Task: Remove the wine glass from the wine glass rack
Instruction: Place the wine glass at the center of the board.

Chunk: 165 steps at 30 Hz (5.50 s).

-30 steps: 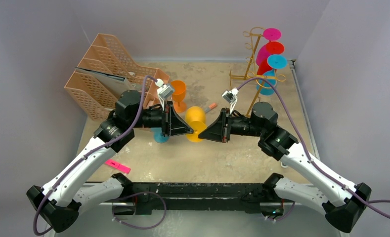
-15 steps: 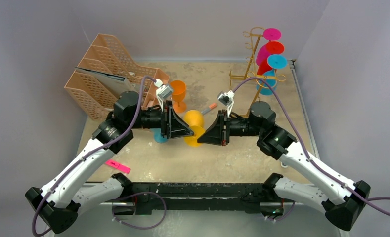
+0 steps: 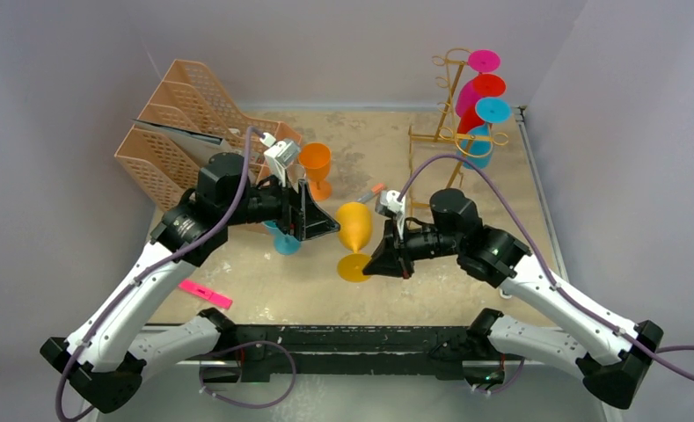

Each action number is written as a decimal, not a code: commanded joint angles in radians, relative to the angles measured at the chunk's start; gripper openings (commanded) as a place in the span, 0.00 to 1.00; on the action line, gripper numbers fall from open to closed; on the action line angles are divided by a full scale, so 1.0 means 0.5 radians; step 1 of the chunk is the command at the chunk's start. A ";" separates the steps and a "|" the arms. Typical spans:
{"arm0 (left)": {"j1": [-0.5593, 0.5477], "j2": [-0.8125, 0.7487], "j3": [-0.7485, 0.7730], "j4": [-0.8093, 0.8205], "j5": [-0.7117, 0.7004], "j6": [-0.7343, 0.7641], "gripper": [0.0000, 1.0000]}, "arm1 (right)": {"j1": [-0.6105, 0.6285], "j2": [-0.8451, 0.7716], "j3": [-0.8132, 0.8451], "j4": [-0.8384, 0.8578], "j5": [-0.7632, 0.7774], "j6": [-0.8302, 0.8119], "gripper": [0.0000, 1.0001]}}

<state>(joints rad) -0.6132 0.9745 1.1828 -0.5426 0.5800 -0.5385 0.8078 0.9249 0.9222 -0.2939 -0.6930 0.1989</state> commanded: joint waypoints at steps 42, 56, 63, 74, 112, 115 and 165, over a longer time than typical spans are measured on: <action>0.368 0.528 0.110 -0.039 1.565 0.360 0.60 | 0.200 -0.433 -0.362 0.162 -0.157 -1.599 0.00; 0.359 0.481 0.104 0.155 1.592 0.230 0.12 | 0.199 -0.461 -0.375 0.069 0.016 -1.574 0.00; 0.358 0.432 0.109 0.180 1.615 0.239 0.03 | 0.199 -0.445 -0.375 0.053 0.023 -1.564 0.00; 0.358 0.424 0.119 0.219 1.514 0.194 0.04 | 0.200 -0.438 -0.375 0.076 0.017 -1.508 0.03; 0.360 0.367 0.452 -0.524 0.344 0.496 0.00 | 0.196 -0.598 -0.402 0.006 0.999 -1.089 0.49; 0.341 0.384 0.493 -0.565 0.185 0.493 0.00 | 0.199 -0.608 -0.384 -0.014 1.186 -0.901 0.52; -0.217 1.542 0.913 -0.214 -0.950 1.227 0.00 | 0.196 -0.972 -0.266 -1.248 2.495 1.365 0.99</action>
<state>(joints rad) -0.7517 1.7473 1.5982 -0.7071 0.0597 0.0723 0.9031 0.4408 0.7517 -0.8909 0.5144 0.8570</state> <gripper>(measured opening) 0.018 0.987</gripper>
